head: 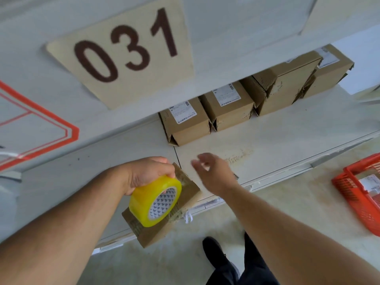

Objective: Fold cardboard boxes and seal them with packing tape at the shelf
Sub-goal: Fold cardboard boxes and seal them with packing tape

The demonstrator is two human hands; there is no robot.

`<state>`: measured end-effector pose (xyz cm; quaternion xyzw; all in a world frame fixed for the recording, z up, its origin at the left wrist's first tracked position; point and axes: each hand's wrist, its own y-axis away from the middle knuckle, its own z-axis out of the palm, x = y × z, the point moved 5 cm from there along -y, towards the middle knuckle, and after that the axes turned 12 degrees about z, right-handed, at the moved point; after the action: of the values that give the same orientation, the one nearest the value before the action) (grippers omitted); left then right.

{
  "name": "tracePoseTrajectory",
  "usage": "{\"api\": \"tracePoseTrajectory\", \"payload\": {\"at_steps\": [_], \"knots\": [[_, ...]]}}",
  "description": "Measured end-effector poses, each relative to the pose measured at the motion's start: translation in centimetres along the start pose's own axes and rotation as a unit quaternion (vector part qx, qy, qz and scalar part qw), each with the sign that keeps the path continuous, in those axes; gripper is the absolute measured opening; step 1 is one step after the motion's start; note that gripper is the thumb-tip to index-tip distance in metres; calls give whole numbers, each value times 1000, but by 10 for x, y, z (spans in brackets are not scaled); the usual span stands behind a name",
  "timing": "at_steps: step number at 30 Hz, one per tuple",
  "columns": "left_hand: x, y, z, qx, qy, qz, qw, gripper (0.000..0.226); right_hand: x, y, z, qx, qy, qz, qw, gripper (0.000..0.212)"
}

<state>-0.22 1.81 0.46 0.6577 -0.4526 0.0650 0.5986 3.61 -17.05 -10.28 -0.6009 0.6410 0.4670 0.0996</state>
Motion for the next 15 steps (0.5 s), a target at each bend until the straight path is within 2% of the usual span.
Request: {"api": "tracePoseTrajectory", "payload": {"at_steps": [2,3,6,8,10,12,13,15], "knots": [[1,-1,0,7,1,4,1000,45,-21,10,25,-104,-51,3,993,64],[1,-1,0,9,1,4,1000,43,-26,12,34,-123,-40,10,992,65],[3,1,-2,14,7,6,1000,47,-32,10,39,-86,13,-4,996,49],[7,2,-3,9,35,26,999,50,-39,11,39,-60,102,-30,993,33],[16,7,-3,3,67,50,996,48,-45,16,41,-38,172,-43,983,36],[17,18,-7,10,66,62,996,50,-45,17,38,-21,155,-36,987,25],[11,25,-11,21,66,66,995,53,-44,19,35,-21,140,-32,989,28],[-7,37,-18,51,98,79,991,47,-40,22,31,-43,129,-34,990,48]]}}
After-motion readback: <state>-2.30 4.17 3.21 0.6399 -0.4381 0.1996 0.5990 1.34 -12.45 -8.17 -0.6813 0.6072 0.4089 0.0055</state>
